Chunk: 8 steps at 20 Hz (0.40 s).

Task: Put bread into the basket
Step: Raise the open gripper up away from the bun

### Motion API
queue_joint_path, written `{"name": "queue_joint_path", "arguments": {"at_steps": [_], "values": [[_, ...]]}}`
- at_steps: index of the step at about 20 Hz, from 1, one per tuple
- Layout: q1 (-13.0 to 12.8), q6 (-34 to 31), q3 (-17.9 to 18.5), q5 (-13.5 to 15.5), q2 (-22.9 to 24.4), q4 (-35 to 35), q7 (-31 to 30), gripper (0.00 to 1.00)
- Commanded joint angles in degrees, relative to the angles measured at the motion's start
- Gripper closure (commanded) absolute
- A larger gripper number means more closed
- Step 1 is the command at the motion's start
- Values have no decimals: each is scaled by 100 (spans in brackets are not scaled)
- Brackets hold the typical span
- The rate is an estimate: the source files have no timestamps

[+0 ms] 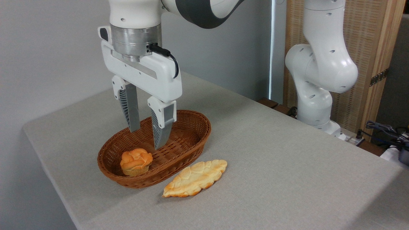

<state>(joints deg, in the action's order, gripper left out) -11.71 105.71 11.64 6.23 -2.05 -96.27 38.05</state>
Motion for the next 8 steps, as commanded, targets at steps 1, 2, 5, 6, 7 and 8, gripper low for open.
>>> {"name": "queue_joint_path", "arguments": {"at_steps": [1,2,5,6,7,8], "values": [[-60,-147,40,-366,-59,117,-8,0],[-60,-147,32,-429,-59,117,-17,0],[-60,-112,40,-394,-59,126,-69,0],[-51,-103,40,-377,-59,126,-61,0],[-60,-103,40,-377,-59,126,-52,0],[-60,-103,23,-377,-59,126,-43,0]]}}
